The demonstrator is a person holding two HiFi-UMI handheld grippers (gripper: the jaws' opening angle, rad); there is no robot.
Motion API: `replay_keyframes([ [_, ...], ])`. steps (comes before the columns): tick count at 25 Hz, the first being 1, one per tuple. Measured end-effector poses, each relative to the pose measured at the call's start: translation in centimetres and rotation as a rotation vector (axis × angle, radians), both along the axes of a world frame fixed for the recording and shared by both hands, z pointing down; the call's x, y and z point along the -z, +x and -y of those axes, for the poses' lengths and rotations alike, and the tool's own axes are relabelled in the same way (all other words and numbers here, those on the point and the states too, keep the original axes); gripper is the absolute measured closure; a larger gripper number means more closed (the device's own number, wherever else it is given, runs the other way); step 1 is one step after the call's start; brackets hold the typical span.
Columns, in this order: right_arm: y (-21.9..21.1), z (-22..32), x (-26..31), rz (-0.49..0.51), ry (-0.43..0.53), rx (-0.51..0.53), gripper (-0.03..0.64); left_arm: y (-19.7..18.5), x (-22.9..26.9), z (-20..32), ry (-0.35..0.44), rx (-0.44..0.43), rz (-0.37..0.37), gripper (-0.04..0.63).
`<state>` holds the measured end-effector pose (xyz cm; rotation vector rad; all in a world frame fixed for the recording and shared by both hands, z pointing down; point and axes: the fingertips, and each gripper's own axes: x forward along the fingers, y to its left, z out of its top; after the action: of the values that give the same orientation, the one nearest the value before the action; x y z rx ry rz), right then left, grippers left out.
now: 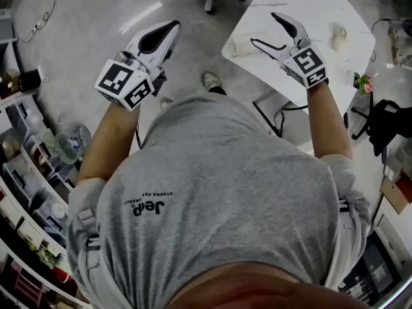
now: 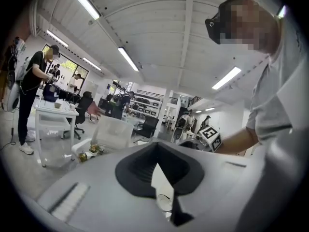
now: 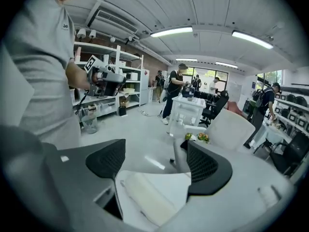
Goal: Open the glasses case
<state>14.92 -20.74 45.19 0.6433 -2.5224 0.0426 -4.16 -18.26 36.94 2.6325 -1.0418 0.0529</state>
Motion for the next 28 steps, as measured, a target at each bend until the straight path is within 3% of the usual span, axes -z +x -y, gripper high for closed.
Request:
replay_keyframes([
  [7,3.7,0.0,-7.6,-0.122,-0.064,0.073,0.239,6.9,-6.0,3.0,-0.068,-0.117,0.031,0.558],
  [14,5.8,-1.2,-15.6,-0.275,-0.103,0.217,0.239,11.4,-10.6,4.4,-0.130,-0.179,0.050,0.558],
  [20,6.1,-1.6,-19.2,-0.354,-0.117,0.319,0.241,12.5,-12.5,4.4,-0.165,-0.188,0.060,0.558],
  [28,6.6,-1.9,-21.5,-0.387,-0.169,0.375,0.244,12.6,-13.1,4.2,-0.178,-0.186,0.068,0.558],
])
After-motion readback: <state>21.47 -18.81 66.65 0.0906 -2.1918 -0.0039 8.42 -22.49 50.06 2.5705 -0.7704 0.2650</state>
